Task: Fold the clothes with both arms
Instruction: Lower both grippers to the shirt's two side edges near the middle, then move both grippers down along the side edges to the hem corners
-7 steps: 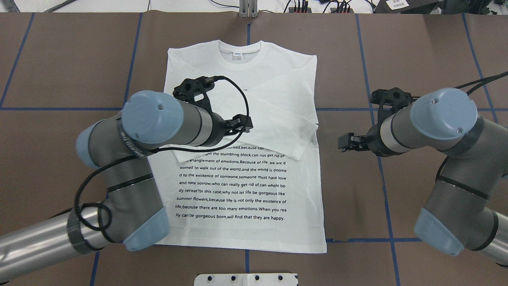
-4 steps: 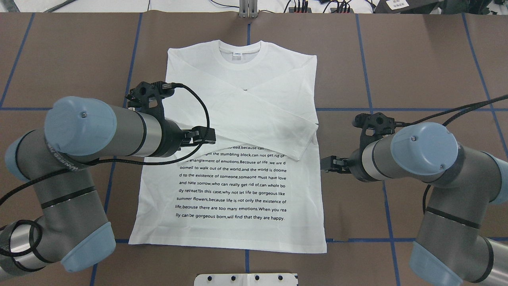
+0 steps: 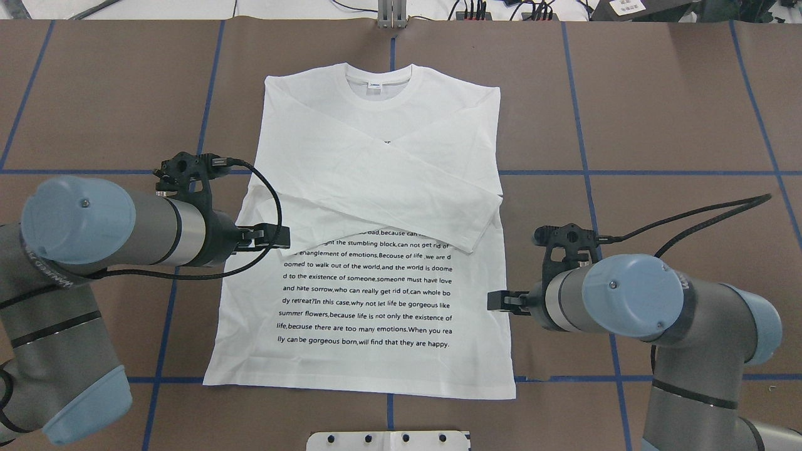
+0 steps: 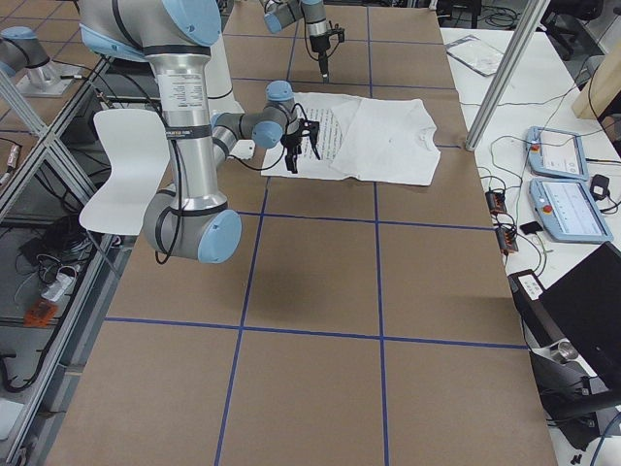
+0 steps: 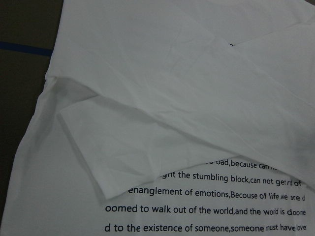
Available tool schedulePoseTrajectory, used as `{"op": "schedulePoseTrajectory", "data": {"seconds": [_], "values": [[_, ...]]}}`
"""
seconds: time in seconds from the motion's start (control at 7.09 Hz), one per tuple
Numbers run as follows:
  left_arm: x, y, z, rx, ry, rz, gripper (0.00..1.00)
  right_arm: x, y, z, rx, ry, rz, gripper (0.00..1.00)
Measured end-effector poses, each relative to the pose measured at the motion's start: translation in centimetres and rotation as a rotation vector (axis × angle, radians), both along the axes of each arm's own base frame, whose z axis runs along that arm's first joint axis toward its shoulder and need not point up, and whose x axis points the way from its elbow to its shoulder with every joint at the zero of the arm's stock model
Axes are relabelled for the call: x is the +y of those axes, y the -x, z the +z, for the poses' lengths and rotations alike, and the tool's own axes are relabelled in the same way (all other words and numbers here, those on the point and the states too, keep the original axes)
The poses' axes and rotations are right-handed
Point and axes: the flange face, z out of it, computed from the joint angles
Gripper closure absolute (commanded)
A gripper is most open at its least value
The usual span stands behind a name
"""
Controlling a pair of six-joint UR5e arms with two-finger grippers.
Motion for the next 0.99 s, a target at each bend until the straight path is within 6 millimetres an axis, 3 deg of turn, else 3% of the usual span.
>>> {"op": "schedulePoseTrajectory", "data": {"seconds": [0.28, 0.42, 0.56, 0.71, 0.99], "values": [[0.2, 0.1, 0.0, 0.0, -0.006, 0.007, 0.01, 4.9, 2.8, 0.0, -0.003, 0.051, -0.035, 0.03], [0.2, 0.0, -0.1, 0.0, -0.01, 0.009, 0.01, 7.4, 4.3, 0.4, 0.007, 0.068, -0.067, 0.13], [0.2, 0.0, -0.1, -0.001, -0.014, 0.012, 0.01, 8.9, 5.3, 1.1, 0.021, 0.081, -0.085, 0.17], [0.2, 0.0, -0.1, -0.002, -0.016, 0.013, 0.01, 9.4, 5.8, 1.6, 0.032, 0.088, -0.092, 0.18], [0.3, -0.2, -0.1, -0.003, -0.018, 0.016, 0.01, 8.6, 5.6, 1.9, 0.038, 0.095, -0.077, 0.19]]}}
